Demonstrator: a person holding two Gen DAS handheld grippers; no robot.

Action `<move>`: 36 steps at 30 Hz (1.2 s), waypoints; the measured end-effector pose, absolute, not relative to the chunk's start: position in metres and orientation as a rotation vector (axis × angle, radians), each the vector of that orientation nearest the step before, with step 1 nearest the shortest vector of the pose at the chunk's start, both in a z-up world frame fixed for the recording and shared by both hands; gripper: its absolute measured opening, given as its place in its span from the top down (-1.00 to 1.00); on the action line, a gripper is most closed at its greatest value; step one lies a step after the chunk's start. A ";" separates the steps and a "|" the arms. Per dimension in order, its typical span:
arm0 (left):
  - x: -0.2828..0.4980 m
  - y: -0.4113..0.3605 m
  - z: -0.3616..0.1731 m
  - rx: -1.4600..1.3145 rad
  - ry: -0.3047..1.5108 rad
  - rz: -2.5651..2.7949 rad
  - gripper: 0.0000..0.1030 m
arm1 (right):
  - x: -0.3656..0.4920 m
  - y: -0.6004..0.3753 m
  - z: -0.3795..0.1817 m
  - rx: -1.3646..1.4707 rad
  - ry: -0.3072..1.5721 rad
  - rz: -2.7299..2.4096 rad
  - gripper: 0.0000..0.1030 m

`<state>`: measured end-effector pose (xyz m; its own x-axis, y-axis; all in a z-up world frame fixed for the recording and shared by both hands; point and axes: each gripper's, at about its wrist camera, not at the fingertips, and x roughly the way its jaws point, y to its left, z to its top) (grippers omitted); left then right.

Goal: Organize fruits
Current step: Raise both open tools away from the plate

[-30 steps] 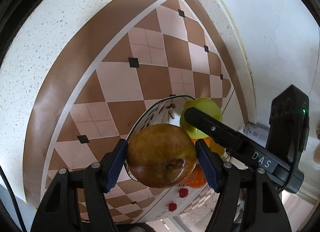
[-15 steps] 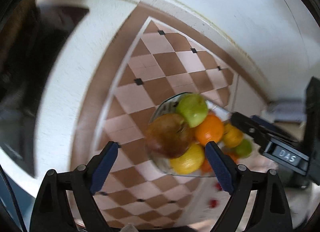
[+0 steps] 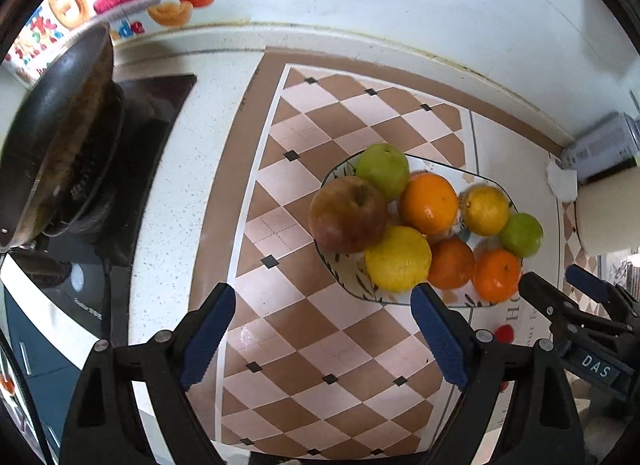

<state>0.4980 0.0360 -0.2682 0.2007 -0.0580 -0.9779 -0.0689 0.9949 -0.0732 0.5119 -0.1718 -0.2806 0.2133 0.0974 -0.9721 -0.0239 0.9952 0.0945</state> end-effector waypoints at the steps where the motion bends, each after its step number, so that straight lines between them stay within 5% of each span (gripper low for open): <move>1: 0.493 0.034 -0.264 -0.094 1.355 0.009 -0.74 | 0.507 -0.173 -0.278 0.072 1.347 0.080 -0.81; 36: 0.331 0.022 -0.103 0.057 0.949 -0.119 -0.74 | 0.304 -0.166 -0.090 0.154 0.999 0.012 -0.81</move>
